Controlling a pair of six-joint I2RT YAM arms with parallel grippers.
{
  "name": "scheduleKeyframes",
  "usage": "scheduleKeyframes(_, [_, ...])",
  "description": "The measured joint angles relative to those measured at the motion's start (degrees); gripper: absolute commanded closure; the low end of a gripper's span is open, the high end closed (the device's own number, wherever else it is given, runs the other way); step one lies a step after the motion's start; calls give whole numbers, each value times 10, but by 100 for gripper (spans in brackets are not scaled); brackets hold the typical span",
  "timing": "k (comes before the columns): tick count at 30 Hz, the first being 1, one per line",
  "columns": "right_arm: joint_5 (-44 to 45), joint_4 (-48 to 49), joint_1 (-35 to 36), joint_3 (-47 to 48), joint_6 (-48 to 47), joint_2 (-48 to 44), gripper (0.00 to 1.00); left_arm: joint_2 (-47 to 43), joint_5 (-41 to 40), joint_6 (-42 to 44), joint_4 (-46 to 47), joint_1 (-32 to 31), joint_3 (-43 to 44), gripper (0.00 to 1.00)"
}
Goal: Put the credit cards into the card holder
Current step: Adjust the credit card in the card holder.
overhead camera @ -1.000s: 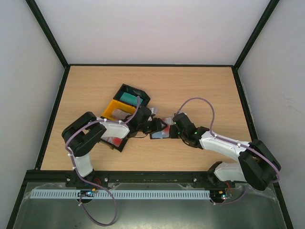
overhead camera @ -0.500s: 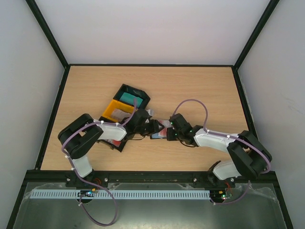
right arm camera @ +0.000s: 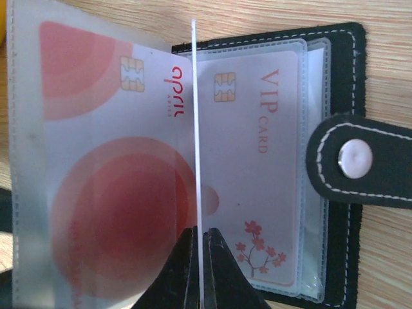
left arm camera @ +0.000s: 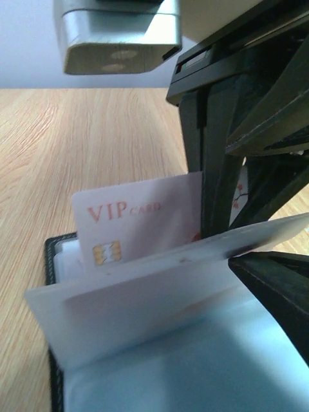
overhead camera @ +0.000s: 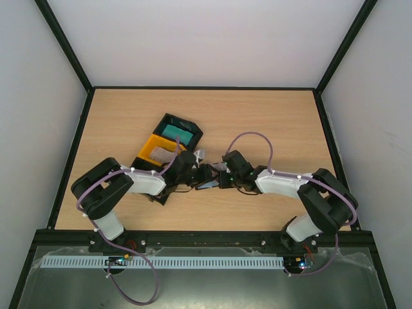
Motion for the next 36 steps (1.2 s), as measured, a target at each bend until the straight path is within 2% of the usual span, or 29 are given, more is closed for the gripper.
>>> scheduleKeyframes(7, [-4, 2, 1, 9, 0, 12, 98, -1, 9, -20, 20, -1, -11, 59])
scheduleKeyframes(22, [45, -13, 4, 6, 15, -47, 98, -2, -62, 13, -88, -1, 10, 62])
scheduleKeyframes(36, [25, -12, 5, 15, 14, 10, 98, -6, -80, 31, -120, -1, 24, 63])
